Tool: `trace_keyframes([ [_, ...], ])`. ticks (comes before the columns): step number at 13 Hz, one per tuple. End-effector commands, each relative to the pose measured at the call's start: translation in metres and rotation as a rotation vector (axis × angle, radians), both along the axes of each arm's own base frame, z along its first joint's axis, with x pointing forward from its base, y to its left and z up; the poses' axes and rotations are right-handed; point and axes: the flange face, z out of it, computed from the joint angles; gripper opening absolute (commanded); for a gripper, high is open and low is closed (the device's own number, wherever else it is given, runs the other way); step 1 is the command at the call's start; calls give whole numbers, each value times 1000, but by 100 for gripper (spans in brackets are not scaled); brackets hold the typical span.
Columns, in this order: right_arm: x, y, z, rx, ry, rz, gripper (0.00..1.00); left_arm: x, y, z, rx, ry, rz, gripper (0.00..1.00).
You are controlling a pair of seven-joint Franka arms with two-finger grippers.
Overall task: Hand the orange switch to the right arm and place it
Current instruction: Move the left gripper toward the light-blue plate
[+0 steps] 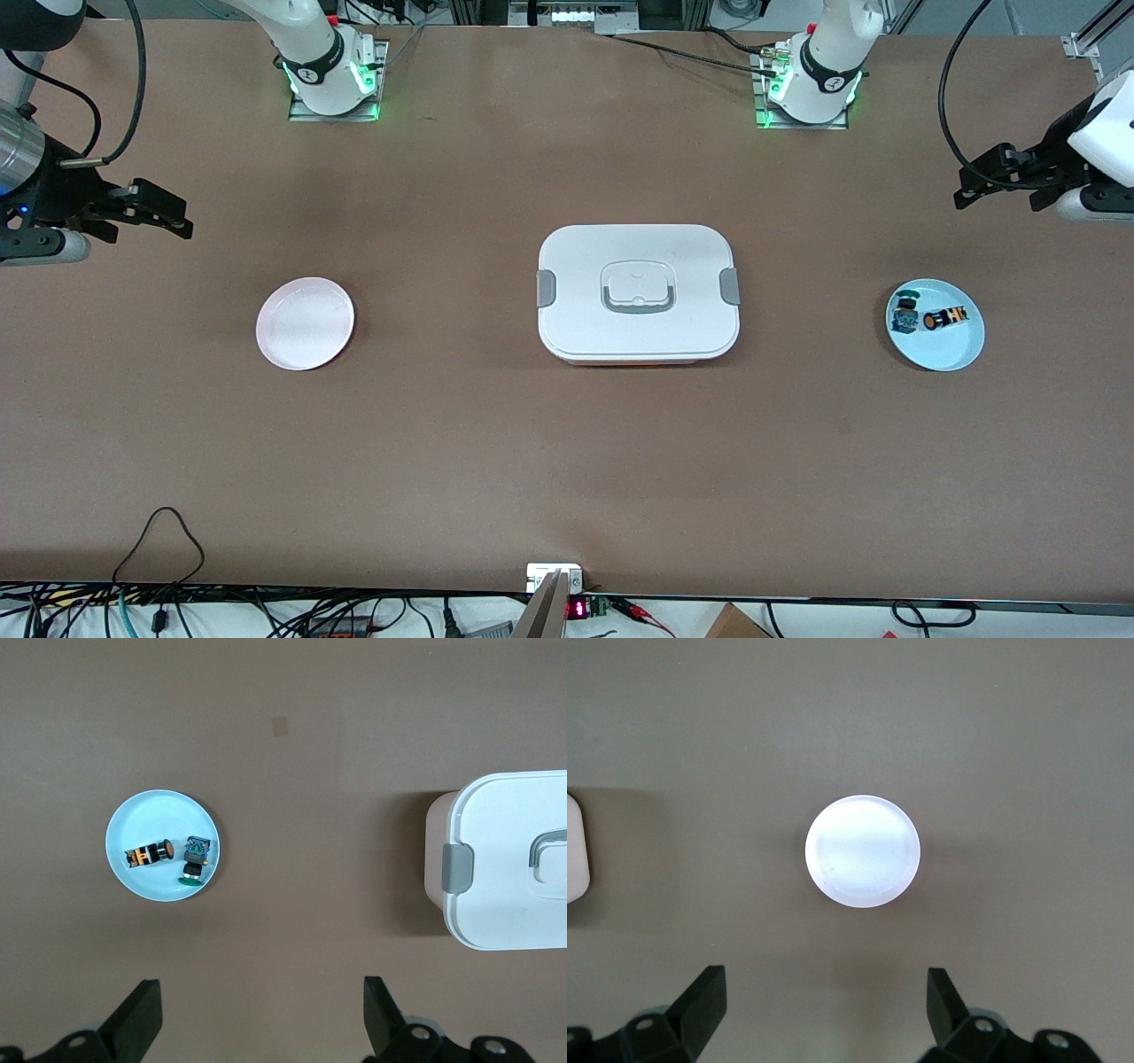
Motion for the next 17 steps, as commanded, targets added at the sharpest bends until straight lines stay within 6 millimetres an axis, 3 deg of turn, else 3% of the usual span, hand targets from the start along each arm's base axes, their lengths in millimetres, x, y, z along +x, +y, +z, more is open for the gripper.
trace_keyframes([
  [1, -6, -2, 5, -1, -7, -14, 100, 0, -1, 3, 27, -3, 15, 100],
  [5, -2, -9, 3, -2, -11, -14, 100, 3, -1, 3, 28, 20, 11, 100],
  [6, 3, -6, -8, -10, 3, -13, 100, 9, -2, -6, 29, 33, 0, 100],
  [8, 4, -2, -8, -15, -3, -4, 100, 15, -1, -14, 31, 49, -2, 100],
  [11, 4, -1, -7, -41, -7, 7, 100, 21, 11, -44, 29, 144, 9, 100],
  [15, 5, -4, -8, -42, -9, 28, 100, 30, 29, -59, 25, 164, 37, 100],
  [17, 5, -5, -7, -42, -10, 27, 100, 33, 29, -74, 26, 170, 29, 100],
])
